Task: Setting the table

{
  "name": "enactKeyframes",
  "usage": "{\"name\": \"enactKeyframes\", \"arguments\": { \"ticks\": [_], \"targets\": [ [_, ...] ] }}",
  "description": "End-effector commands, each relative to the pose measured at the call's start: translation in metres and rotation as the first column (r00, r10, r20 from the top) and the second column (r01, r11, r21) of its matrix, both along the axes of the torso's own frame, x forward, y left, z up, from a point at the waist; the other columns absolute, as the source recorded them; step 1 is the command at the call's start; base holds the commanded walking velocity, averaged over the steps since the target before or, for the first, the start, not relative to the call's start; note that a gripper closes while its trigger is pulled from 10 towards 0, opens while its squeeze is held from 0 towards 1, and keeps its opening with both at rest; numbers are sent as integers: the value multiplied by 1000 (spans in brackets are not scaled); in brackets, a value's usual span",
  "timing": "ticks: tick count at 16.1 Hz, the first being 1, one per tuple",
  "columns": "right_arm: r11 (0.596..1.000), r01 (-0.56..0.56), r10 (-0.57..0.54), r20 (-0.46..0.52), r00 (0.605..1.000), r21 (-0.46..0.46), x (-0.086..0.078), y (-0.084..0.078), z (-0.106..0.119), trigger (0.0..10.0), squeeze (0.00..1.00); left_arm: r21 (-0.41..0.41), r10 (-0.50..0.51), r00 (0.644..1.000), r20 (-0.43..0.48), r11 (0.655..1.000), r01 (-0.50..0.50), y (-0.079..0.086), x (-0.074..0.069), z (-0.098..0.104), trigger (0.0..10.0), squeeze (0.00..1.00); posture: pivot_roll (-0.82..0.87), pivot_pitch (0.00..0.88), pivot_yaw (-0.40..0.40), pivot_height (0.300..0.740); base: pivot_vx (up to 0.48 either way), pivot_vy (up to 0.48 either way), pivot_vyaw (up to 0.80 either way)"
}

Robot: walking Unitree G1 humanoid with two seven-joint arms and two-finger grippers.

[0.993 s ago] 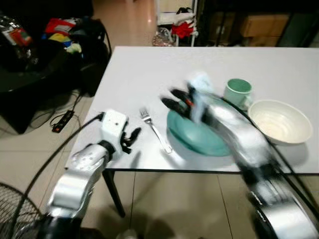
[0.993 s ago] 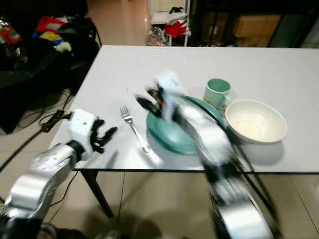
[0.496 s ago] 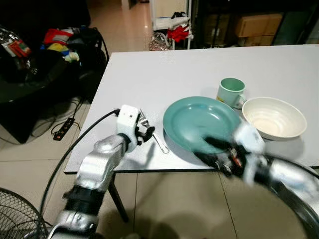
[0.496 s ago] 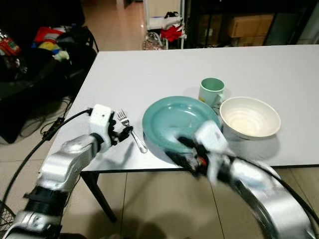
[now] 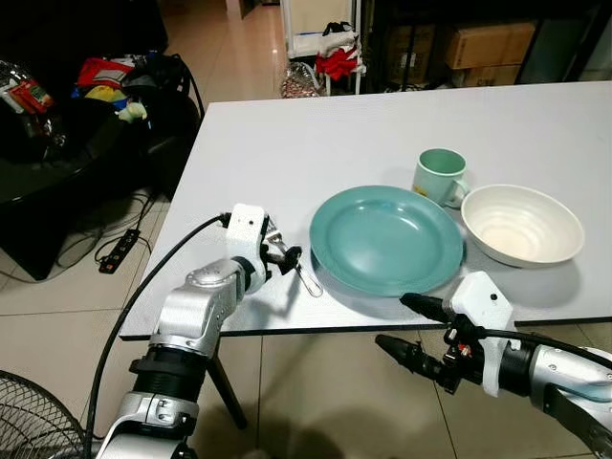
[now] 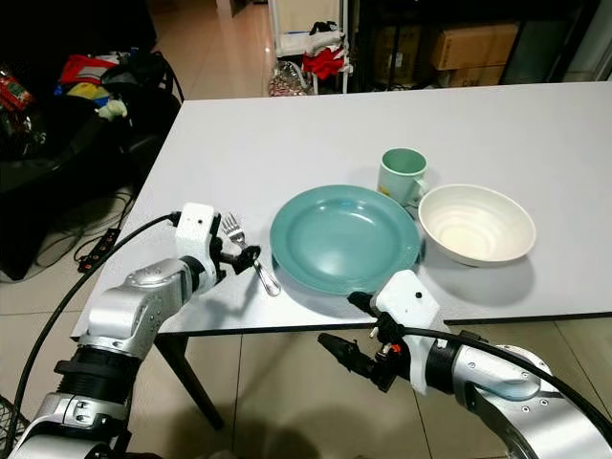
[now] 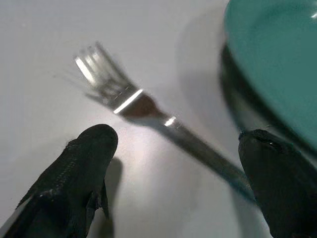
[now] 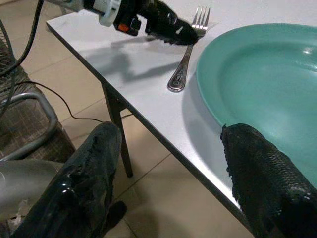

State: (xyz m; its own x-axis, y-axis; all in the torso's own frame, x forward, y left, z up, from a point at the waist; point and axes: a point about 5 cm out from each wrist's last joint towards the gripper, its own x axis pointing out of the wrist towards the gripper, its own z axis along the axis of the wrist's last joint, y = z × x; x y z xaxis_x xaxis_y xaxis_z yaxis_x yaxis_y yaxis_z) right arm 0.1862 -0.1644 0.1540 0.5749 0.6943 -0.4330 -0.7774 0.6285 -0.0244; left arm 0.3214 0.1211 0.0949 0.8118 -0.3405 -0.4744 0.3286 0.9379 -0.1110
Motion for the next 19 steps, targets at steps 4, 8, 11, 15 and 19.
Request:
{"name": "enactKeyframes", "arguments": {
  "ticks": [4, 8, 11, 15, 19],
  "targets": [
    [1000, -4, 4, 0, 1000, 9, -4, 6, 2, 10000, 1000, 4, -28, 1000, -1, 1000, 28, -1, 2, 0, 10000, 0, -120, 0, 132, 740, 0, 0, 0],
    [1000, -9, 9, -2, 1000, 3, -5, 7, 2, 10000, 1000, 51, -63, 997, -35, 997, 64, -1, 0, -7, 10000, 0, -125, 0, 143, 740, 0, 0, 0],
    [1000, -25, 25, -6, 1000, -7, -6, 7, 2, 10000, 1000, 115, -96, 993, -63, 988, 103, 5, -2, -13, 10000, 0, -126, 0, 149, 740, 0, 0, 0],
    [999, -46, 46, -17, 999, -15, -7, 7, 0, 10000, 1000, 150, -118, 992, -41, 981, 123, 15, 1, -11, 10000, 0, -118, 0, 146, 740, 0, 0, 0],
    [998, -50, 50, -13, 999, -26, -6, 8, -1, 10000, 1000, 161, -145, 989, -35, 976, 149, 24, 0, -8, 10000, 0, -113, 0, 143, 740, 0, 0, 0]
  ]
}}
